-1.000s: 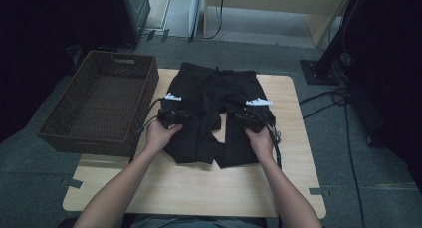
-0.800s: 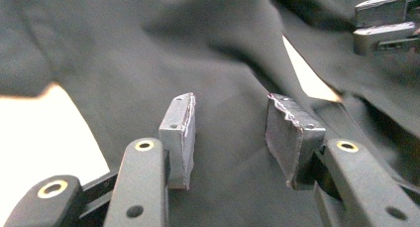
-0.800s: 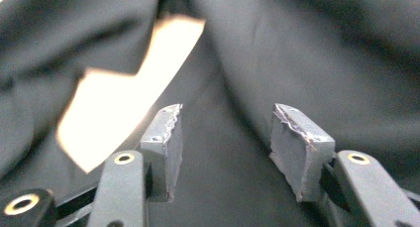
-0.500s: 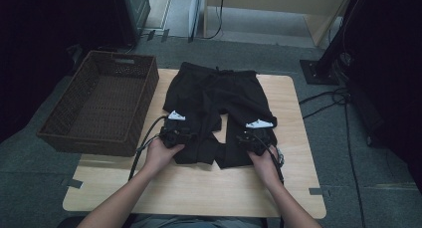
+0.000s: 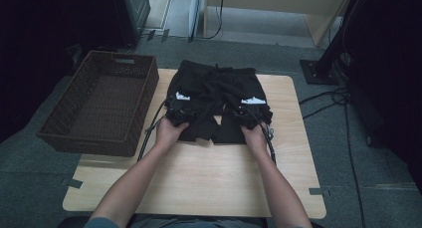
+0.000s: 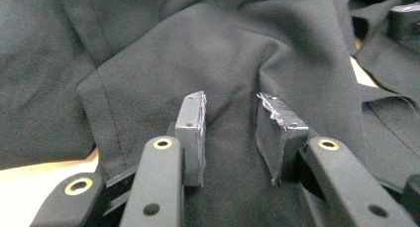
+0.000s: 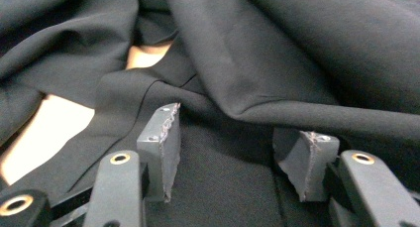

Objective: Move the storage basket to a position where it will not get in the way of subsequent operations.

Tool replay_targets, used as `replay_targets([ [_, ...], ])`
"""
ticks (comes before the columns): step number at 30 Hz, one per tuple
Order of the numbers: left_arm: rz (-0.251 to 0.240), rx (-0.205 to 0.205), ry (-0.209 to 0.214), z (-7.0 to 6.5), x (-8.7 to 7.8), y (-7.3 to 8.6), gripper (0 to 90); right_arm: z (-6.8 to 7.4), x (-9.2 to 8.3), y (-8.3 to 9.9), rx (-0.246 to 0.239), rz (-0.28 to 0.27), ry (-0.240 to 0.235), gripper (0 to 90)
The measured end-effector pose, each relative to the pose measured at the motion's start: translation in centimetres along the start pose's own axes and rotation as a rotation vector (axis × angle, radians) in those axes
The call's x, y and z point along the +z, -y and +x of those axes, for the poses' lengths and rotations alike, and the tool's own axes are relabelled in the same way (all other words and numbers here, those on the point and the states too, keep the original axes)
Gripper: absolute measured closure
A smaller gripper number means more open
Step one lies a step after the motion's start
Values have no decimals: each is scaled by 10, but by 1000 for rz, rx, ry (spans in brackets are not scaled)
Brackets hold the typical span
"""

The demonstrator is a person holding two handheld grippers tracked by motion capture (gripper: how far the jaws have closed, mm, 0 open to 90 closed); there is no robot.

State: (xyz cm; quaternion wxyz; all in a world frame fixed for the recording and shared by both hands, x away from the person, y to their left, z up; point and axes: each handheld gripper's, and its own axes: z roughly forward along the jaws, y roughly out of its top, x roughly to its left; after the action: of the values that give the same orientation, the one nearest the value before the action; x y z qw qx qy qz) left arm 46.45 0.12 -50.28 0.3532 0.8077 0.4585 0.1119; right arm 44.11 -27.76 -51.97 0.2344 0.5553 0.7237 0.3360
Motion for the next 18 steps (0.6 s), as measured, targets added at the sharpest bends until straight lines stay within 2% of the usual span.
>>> replay_targets([
  [2,10,-1,-16,5,5,-8,644,-1,7,-6,12,-3,10,448],
  [5,-3,-47,-10,14,7,-11,645,-2,14,-12,25,-5,22,449],
  [9,9,-46,-10,14,5,-10,636,-3,17,-14,19,-11,24,449],
  [13,-4,-37,-1,11,-3,2,644,-1,10,-10,19,-1,20,482],
  [18,0,5,3,1,-18,21,659,4,-3,5,12,-24,14,539],
])
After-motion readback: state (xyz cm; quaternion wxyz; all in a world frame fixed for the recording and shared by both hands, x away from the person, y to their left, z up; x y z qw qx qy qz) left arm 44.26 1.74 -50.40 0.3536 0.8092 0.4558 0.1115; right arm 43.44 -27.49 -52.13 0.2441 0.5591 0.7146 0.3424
